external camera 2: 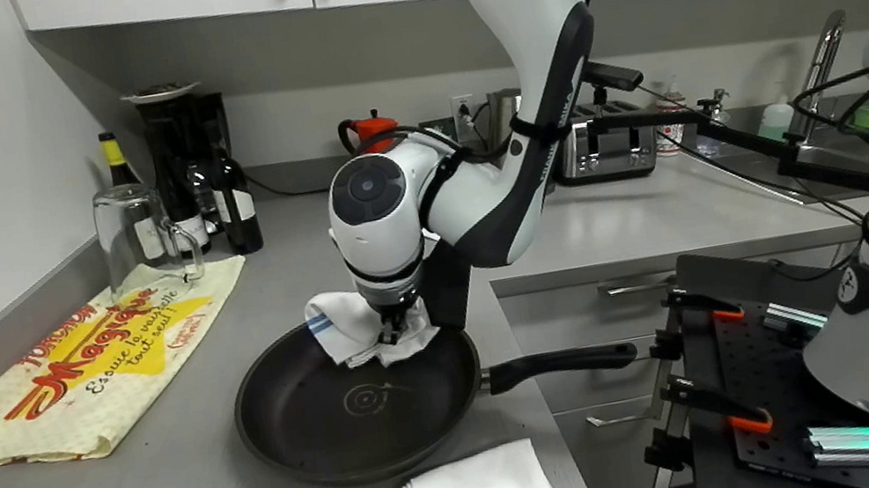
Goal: Use the towel on the left to wipe the pan
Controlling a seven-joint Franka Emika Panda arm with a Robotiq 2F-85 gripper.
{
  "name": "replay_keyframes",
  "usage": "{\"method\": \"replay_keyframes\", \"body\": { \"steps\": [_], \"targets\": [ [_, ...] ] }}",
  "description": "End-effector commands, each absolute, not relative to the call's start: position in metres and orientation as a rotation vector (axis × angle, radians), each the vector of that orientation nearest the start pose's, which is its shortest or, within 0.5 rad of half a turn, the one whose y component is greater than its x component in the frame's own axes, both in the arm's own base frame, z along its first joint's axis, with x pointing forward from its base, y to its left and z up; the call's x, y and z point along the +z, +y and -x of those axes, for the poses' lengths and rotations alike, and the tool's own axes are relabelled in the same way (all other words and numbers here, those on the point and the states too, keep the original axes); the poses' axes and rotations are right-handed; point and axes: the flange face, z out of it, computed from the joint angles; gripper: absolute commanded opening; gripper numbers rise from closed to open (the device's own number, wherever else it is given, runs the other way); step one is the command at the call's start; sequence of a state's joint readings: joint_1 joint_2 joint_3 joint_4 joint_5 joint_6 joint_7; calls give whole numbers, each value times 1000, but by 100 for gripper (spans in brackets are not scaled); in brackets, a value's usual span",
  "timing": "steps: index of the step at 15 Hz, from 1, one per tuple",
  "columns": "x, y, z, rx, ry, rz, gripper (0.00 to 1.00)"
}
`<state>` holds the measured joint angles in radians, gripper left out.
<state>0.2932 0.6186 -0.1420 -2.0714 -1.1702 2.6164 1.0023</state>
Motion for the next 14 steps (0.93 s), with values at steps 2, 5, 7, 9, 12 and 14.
{"method": "replay_keyframes", "body": {
  "steps": [2,5,7,9,12,14],
  "targets": [
    [104,104,-552,311,288,-2556,3],
    [104,112,-551,284,240,-2614,3],
    [106,119,-552,263,189,-2659,3],
    [108,126,-552,227,121,-2716,3],
    [110,137,-552,171,19,-2792,3],
    [113,145,-551,129,-30,-2838,3]
  ]
}}
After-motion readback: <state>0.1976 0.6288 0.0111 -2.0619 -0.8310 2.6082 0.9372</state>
